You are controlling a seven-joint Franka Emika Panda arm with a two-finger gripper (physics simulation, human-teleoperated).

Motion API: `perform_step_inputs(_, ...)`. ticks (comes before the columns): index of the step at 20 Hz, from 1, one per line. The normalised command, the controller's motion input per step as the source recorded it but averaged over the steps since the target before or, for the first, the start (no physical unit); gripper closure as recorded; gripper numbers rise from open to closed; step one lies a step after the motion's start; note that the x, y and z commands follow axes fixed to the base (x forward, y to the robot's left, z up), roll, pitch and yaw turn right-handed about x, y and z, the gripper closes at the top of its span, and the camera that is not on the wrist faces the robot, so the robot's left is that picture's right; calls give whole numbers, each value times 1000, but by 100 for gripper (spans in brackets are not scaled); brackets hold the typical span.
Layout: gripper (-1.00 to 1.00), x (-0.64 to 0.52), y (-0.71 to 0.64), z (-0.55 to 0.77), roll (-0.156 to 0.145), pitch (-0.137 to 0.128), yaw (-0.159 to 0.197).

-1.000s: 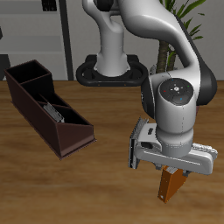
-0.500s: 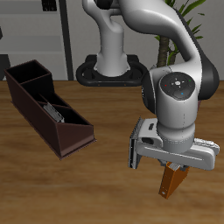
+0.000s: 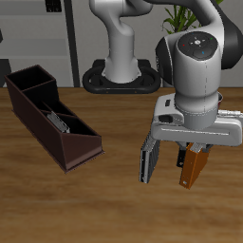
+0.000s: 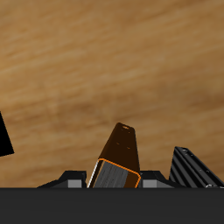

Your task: Place the right striped book into the right desk caddy's left compartment and place the orange book into the right desk caddy's left compartment and place the red mug into the right desk caddy's right compartment

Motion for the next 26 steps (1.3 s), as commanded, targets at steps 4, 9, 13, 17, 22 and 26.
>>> perform_step_inputs(4, 100, -492, -32, 639, 43, -78, 125)
perform_step_inputs(9, 100, -483, -103, 511, 40, -29, 135)
perform_step_inputs(13, 100, -341, -306, 413, -4, -10, 93)
perform_step_inputs(17, 100, -440, -229, 392, 52, -34, 147)
perform_step_inputs(22, 100, -353, -157, 279, 32, -26, 102)
perform_step_inputs(26, 100, -432, -196, 267, 49, -41, 121)
